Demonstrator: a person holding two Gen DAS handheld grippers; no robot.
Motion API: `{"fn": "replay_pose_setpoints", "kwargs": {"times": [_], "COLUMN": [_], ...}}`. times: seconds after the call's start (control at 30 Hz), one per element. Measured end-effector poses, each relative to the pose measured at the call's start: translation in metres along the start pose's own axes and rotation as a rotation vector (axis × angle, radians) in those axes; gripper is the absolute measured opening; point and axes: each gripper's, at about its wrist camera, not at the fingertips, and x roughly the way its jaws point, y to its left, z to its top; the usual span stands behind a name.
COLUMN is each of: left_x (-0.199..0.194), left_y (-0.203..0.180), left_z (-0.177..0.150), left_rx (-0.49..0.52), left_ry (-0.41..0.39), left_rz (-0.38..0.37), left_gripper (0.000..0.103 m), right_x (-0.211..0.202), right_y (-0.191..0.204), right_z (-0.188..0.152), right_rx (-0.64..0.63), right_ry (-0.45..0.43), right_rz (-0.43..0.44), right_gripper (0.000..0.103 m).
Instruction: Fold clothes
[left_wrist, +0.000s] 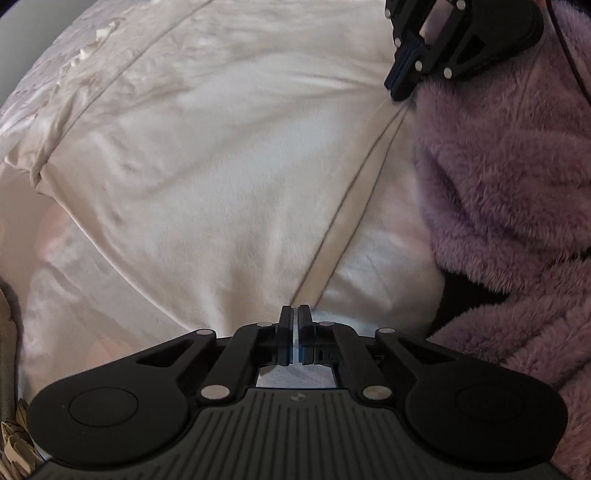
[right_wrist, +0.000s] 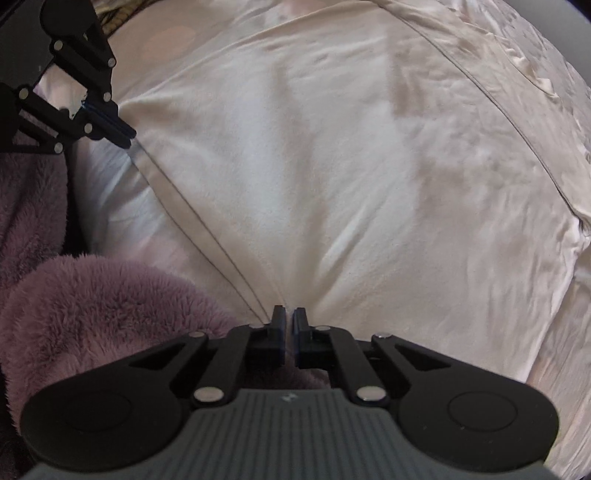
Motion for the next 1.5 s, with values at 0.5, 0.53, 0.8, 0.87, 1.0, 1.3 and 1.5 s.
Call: {"fn": "replay_pose_setpoints", "kwargs": {"times": [0.5, 0.53, 0.8, 0.87, 1.0, 1.3, 1.5], "left_x": [0.009, 0.013, 0.007, 0.001, 0.010, -0.005, 0.008], "left_y": [-0.033, -0.032, -0.017, -0.017, -0.023, -0.030, -0.040], "left_z": [0.016, 0.018, 0.015, 0.012, 0.009, 0.003, 0.002], "left_rx": [0.192, 0.192, 0.102, 0.095, 0.135, 0.174, 0.250], "left_ry": [-0.055, -0.050, -0.074, -0.086, -0.009, -0.085, -0.032], "left_rz": [0.196, 0.190, 0.098, 0.080, 0.081, 0.160, 0.200], "left_gripper": [0.039, 0.038, 0.004, 0.003, 0.003, 0.035, 0.052], "right_x": [-0.006, -0.003, 0.009, 0.000, 0.000, -0.008, -0.013], "right_y": [0.031, 0.032, 0.012, 0.002, -0.002, -0.004, -0.013], "right_z": [0.005, 0.006, 0.011, 0.006, 0.000, -0.003, -0.004], "right_rx": [-0.178, -0.191, -0.125, -0.078, -0.053, -0.031, 0.036], "right_ry": [-0.117, -0.110, -0.089, -0.126, -0.091, -0.157, -0.206], "right_rz": [-0.032, -0.034, 0.035, 0.126, 0.173, 0.114, 0.102], "right_gripper": [0.029, 0.029, 0.006, 0.005, 0.005, 0.030, 0.039]}}
